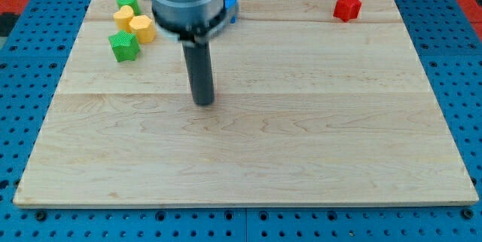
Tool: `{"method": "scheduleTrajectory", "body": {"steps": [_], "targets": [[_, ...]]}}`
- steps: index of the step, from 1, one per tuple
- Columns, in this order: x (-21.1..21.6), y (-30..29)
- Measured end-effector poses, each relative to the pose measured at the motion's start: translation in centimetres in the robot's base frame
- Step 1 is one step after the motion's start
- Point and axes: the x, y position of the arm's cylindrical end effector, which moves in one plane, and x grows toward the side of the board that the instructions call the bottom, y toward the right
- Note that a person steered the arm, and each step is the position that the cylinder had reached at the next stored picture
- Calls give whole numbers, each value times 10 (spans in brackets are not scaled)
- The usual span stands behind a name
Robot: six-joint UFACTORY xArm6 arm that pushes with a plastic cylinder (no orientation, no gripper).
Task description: Place red circle to the bottom of the blue blocks
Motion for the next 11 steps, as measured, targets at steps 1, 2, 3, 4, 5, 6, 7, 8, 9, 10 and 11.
{"method": "scheduleTrajectory", "body": {"steps": [1,2,3,4,5,6,7,8,9,10,11], "targets": [[-60,0],[-64,-45],[-81,-65],[-87,-27],[-89,20],[-93,12],[-95,27],[-94,39],[-69,97],[-62,186],[-105,272]]}}
